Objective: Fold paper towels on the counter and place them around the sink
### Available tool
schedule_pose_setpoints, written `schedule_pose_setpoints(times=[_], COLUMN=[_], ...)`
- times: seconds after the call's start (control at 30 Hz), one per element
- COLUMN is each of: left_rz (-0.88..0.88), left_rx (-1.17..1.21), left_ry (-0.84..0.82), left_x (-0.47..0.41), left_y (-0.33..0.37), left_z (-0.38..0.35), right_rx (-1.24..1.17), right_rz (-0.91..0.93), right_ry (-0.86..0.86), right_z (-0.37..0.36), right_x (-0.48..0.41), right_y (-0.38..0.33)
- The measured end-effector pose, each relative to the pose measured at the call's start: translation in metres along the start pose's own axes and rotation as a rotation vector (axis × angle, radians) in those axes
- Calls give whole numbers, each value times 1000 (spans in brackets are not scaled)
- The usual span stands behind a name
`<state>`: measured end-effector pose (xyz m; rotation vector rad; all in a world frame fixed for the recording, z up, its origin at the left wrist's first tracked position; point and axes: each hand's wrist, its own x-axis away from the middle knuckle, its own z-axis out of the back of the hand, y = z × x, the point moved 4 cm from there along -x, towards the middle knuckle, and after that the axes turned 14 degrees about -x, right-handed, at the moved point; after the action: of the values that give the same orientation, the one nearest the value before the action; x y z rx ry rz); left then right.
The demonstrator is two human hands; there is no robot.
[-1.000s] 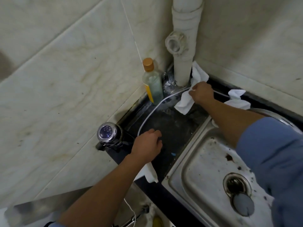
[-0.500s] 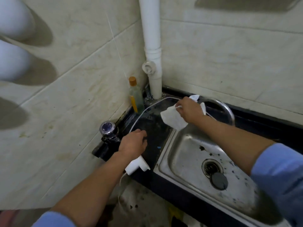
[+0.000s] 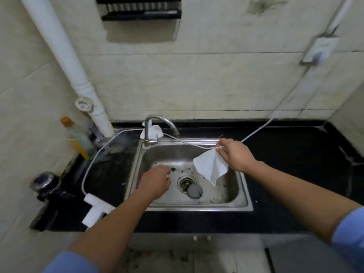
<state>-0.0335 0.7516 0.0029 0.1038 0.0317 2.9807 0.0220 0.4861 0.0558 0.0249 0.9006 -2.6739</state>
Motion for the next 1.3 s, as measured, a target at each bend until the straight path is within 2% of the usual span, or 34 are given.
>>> schedule_pose_setpoints(times=[0.2,0.4,0.53,0.87,1.07,1.17,1.3], left_rz=[-198,-345,-408,-492,-520,-524,-491], left_rx=[-26,52,27,-45,-31,-10,31], left_ry=[-6,-45,-75,-135,-206,-266,-386], left_x=[-36,-56,-58,-101,-140,-156,-167], left_y=[141,300,374,439,455,462,467], left_z=[-1,-16,-24,-40,-68,-90,-119], right_rx=[-24,-22,-26,-123,-308,-246,-143], right_rz=[-213,-326,-403,-528,-615,-740,-838], right_ry=[75,99,134,283,422,324,18], right_z=[78,143,177,212,177,135,91], right_x=[96,174,208,218,224,242,262], right_y=[106,203,251,314,347,374,394])
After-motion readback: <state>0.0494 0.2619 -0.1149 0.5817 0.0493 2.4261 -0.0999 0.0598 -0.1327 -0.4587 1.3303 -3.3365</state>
